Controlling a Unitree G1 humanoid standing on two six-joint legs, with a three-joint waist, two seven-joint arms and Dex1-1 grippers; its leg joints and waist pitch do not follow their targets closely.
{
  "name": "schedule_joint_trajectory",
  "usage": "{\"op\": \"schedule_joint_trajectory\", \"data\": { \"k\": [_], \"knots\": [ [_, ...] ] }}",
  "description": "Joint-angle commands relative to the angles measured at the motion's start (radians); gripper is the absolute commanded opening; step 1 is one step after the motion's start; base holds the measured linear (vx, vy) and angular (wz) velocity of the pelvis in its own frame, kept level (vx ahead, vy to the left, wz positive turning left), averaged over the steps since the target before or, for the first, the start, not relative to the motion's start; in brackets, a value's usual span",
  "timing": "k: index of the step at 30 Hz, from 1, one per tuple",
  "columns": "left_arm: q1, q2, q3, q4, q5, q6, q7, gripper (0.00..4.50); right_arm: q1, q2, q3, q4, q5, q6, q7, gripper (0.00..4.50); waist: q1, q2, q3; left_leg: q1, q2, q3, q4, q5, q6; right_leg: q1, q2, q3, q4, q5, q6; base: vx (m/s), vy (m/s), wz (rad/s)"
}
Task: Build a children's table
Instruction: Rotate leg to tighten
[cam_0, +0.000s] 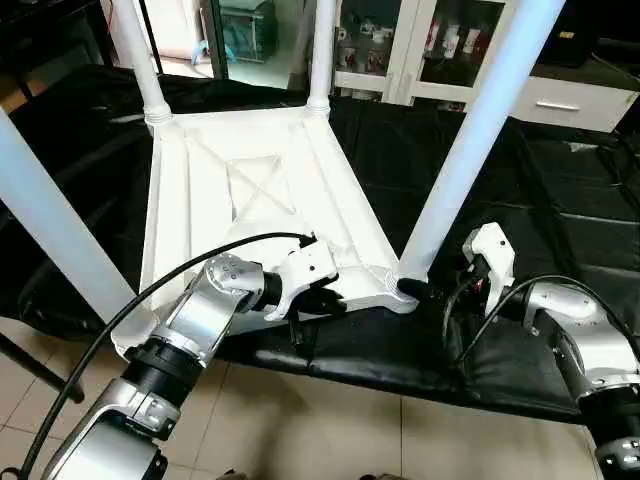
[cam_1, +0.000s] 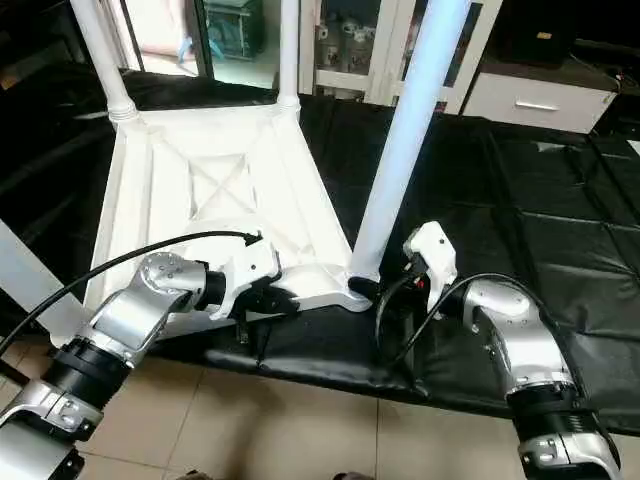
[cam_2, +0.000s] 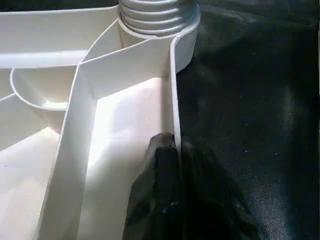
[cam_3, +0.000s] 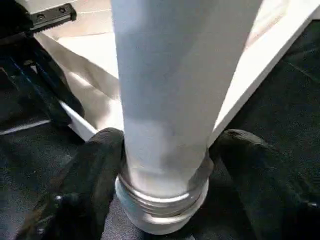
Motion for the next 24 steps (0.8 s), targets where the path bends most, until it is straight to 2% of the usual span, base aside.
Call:
{"op": "schedule_joint_trajectory", "data": {
  "k": [1, 8, 11, 14, 17, 19, 20, 22, 23, 24],
  "knots": [
    [0.002, -0.029, 0.008, -0.034, -0.056, -0.024, -0.019, 0.00, -0.007, -0.008, 0.001, 0.041, -0.027, -0.003, -0.005, 3.08, 0.000, -0.021, -0.068, 0.000, 0.035, -0.011, -0.065, -0.093, 0.123, 0.059, -0.047, 0.039, -0.054, -0.201, -0.249, 0.000, 0.000, 0.00],
    [0.000, -0.034, 0.005, -0.028, -0.053, -0.024, -0.015, 0.00, -0.003, 0.001, 0.003, 0.064, -0.029, -0.022, 0.002, 2.60, 0.001, -0.021, -0.070, 0.000, 0.036, -0.010, -0.063, -0.087, 0.130, 0.060, -0.048, 0.038, -0.052, -0.185, -0.260, 0.000, 0.000, 0.00],
    [0.000, -0.035, 0.006, -0.026, -0.051, -0.021, -0.011, 0.00, 0.002, 0.006, -0.004, 0.063, -0.022, -0.017, -0.010, 2.30, 0.000, -0.021, -0.071, 0.000, 0.036, -0.010, -0.063, -0.089, 0.128, 0.060, -0.047, 0.039, -0.052, -0.185, -0.261, 0.000, 0.000, 0.00],
    [-0.008, -0.041, 0.011, -0.011, -0.044, -0.007, 0.009, 0.00, 0.013, 0.025, -0.021, 0.051, -0.014, 0.012, -0.063, 2.22, 0.000, -0.021, -0.071, 0.001, 0.035, -0.010, -0.064, -0.096, 0.121, 0.060, -0.047, 0.039, -0.053, -0.197, -0.257, 0.000, 0.000, 0.00],
    [-0.038, -0.064, 0.018, 0.031, -0.027, 0.005, 0.056, 0.00, 0.033, 0.063, -0.031, 0.021, -0.018, 0.058, -0.148, 2.16, -0.001, -0.022, -0.066, 0.001, 0.033, -0.010, -0.067, -0.115, 0.104, 0.058, -0.045, 0.039, -0.061, -0.241, -0.236, 0.000, 0.000, 0.00],
    [-0.065, -0.087, 0.022, 0.066, -0.016, 0.009, 0.094, 0.00, 0.045, 0.097, -0.038, 0.001, -0.023, 0.094, -0.218, 2.13, -0.002, -0.023, -0.063, 0.004, 0.034, -0.012, -0.071, -0.153, 0.083, 0.056, -0.047, 0.038, -0.069, -0.306, -0.215, 0.000, 0.000, 0.00],
    [-0.084, -0.103, 0.025, 0.087, -0.009, 0.015, 0.120, 0.00, 0.050, 0.122, -0.042, -0.012, -0.032, 0.116, -0.272, 2.13, -0.002, -0.023, -0.063, 0.006, 0.032, -0.013, -0.072, -0.174, 0.067, 0.056, -0.049, 0.037, -0.075, -0.358, -0.193, 0.000, 0.000, 0.00],
    [-0.084, -0.103, 0.025, 0.087, -0.009, 0.015, 0.120, 0.00, 0.050, 0.122, -0.042, -0.012, -0.032, 0.116, -0.272, 2.10, -0.002, -0.022, -0.065, 0.006, 0.033, -0.015, -0.074, -0.175, 0.052, 0.055, -0.050, 0.038, -0.076, -0.366, -0.179, 0.000, 0.000, 0.00],
    [-0.131, -0.142, 0.034, 0.145, 0.009, 0.034, 0.197, 0.00, 0.061, 0.177, -0.047, -0.038, -0.063, 0.164, -0.397, 2.10, -0.005, -0.022, -0.060, 0.002, 0.030, -0.013, -0.075, -0.172, 0.054, 0.050, -0.044, 0.040, -0.079, -0.362, -0.169, 0.000, 0.000, 0.00],
    [-0.161, -0.169, 0.041, 0.183, 0.020, 0.052, 0.253, 0.00, 0.065, 0.208, -0.049, -0.047, -0.093, 0.190, -0.481, 2.10, -0.004, -0.020, -0.061, 0.008, 0.030, -0.014, -0.075, -0.172, 0.040, 0.048, -0.046, 0.039, -0.081, -0.372, -0.164, 0.000, 0.000, 0.00]
  ]
}}
